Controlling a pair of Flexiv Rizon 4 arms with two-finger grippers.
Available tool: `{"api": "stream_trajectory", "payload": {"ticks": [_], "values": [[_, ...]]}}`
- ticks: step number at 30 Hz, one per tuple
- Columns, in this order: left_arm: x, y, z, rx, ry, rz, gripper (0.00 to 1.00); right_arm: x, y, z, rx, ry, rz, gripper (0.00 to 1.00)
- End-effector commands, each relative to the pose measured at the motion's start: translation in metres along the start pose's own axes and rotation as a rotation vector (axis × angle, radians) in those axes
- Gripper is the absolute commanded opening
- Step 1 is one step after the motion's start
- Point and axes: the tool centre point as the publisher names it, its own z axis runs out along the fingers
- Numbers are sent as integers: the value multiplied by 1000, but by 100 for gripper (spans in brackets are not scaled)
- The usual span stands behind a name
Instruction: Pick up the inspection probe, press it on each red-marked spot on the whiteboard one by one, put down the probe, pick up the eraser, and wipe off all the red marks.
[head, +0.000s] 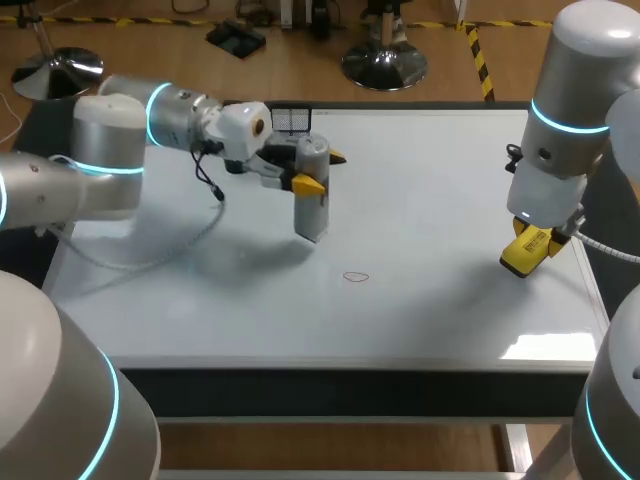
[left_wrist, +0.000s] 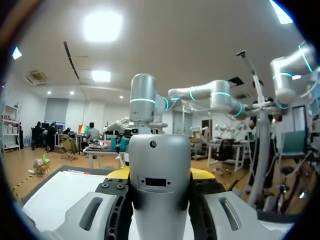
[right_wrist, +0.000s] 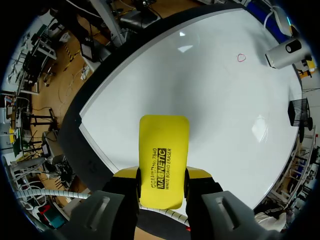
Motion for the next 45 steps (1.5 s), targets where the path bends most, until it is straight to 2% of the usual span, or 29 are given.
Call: {"api": "stream_trajectory", "payload": {"ticks": [1,14,28,35,45], "values": [[-7,-9,-24,-12,46,0,0,0,0,-1,2,2,-1,0],[-23,-25,-71,-34,93,4,0,0,0,-1,2,2,-1,0],[-35,-24,-107,-18,131,3,0,0,0,-1,2,2,-1,0],[-42,-27,-116,-22,120,13,0,0,0,-1,2,2,-1,0],[-42,-27,-116,-22,120,13,0,0,0,-1,2,2,-1,0]]}}
